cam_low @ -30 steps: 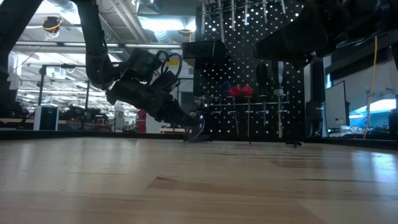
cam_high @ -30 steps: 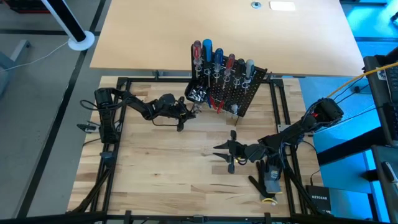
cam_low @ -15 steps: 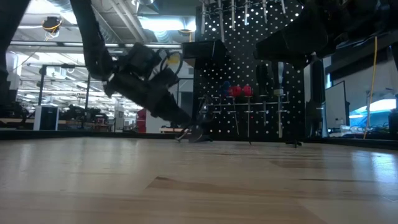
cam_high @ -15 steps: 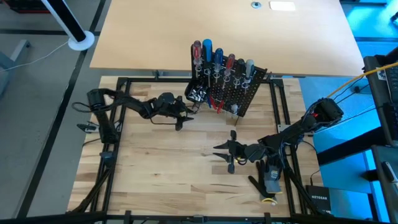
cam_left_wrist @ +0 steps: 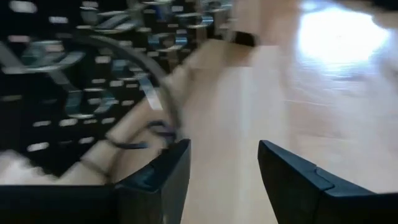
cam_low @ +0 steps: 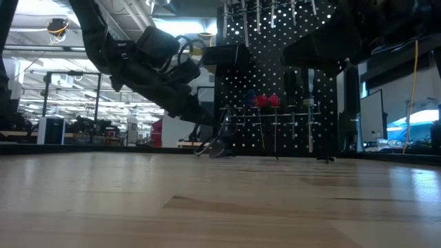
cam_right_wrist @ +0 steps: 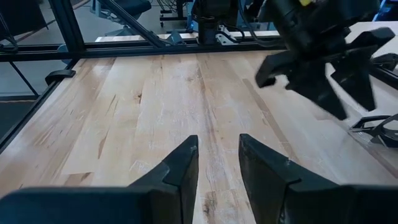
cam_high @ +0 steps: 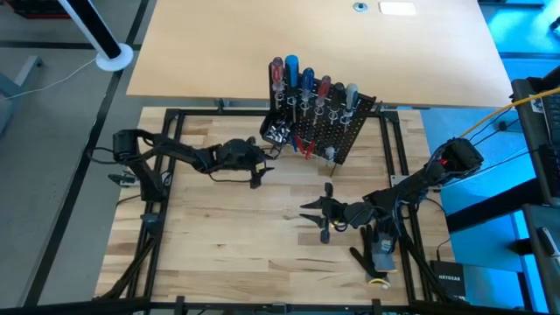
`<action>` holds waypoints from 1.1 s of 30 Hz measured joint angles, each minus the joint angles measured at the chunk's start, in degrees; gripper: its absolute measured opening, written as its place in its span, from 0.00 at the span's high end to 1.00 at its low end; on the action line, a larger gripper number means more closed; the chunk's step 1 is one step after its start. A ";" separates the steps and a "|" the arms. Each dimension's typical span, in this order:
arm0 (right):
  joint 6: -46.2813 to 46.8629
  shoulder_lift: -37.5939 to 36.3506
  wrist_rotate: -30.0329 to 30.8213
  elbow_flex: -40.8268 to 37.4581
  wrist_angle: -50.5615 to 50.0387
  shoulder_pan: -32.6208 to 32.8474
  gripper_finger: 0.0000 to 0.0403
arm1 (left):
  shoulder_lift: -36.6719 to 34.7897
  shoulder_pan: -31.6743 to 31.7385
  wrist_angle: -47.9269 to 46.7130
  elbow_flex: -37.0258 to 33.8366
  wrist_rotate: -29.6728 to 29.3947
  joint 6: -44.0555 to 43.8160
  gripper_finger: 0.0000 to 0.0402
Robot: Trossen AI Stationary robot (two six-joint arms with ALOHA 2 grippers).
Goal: Hang tools onto peg board
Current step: Hang the eye glasses on the black pegboard
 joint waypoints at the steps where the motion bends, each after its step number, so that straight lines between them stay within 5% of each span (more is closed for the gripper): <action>1: 0.00 0.00 0.12 0.00 -0.02 0.00 0.72 | 0.25 -0.53 0.37 0.13 -2.43 -0.13 0.56; 19: -0.02 0.00 2.27 0.00 -1.44 0.00 0.72 | 2.38 -2.34 -0.35 2.86 -12.71 -7.26 0.56; 33: -0.04 0.00 2.77 0.00 -1.48 0.00 0.72 | 8.27 -2.65 -0.46 7.76 -14.59 -7.59 0.56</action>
